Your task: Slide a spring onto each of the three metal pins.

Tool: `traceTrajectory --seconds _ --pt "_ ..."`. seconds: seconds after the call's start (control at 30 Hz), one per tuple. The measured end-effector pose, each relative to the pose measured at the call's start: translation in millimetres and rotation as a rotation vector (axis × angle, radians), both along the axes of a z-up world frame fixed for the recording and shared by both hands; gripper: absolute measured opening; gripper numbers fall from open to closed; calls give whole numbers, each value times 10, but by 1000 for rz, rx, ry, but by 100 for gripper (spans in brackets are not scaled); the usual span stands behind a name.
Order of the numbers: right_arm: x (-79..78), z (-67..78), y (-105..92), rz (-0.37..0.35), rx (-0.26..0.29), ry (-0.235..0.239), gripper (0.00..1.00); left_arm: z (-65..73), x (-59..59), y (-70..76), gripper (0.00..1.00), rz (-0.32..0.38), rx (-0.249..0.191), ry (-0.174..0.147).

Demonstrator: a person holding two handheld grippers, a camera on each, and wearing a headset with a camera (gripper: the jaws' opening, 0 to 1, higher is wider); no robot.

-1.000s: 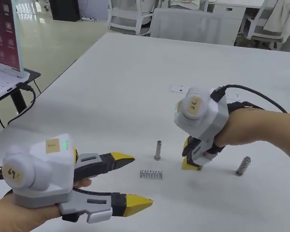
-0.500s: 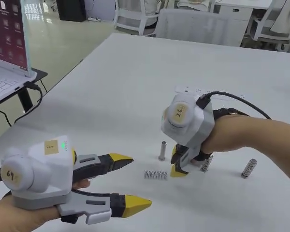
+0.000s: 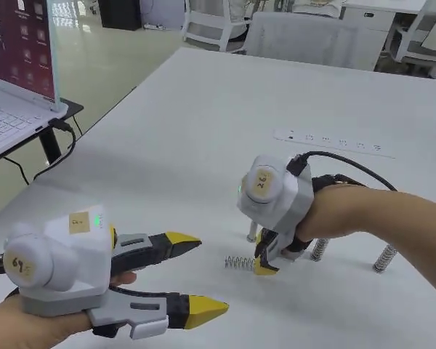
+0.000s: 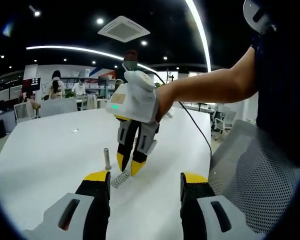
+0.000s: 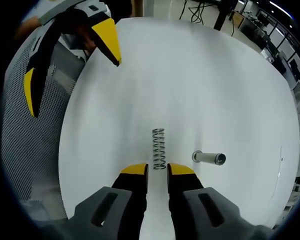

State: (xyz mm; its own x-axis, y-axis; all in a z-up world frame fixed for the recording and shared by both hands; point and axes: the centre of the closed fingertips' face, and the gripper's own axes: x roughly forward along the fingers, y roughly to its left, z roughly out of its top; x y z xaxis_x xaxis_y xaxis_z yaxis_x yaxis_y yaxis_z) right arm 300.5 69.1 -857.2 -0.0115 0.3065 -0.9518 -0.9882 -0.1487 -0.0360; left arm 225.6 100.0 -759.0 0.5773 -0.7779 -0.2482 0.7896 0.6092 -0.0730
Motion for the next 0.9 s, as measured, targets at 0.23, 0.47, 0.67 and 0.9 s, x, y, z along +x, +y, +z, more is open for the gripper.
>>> traceTrajectory --seconds 0.23,0.47,0.67,0.9 --pt "-11 -42 -2 1 -10 6 12 -16 16 52 51 17 16 3" --pt "-15 -45 8 -8 -7 17 12 -73 29 101 50 23 60 8" --pt "5 -50 8 -11 -1 11 8 -140 45 122 50 17 103 10" --pt "-3 -44 -13 -12 -4 -4 8 -202 58 137 49 9 136 14"
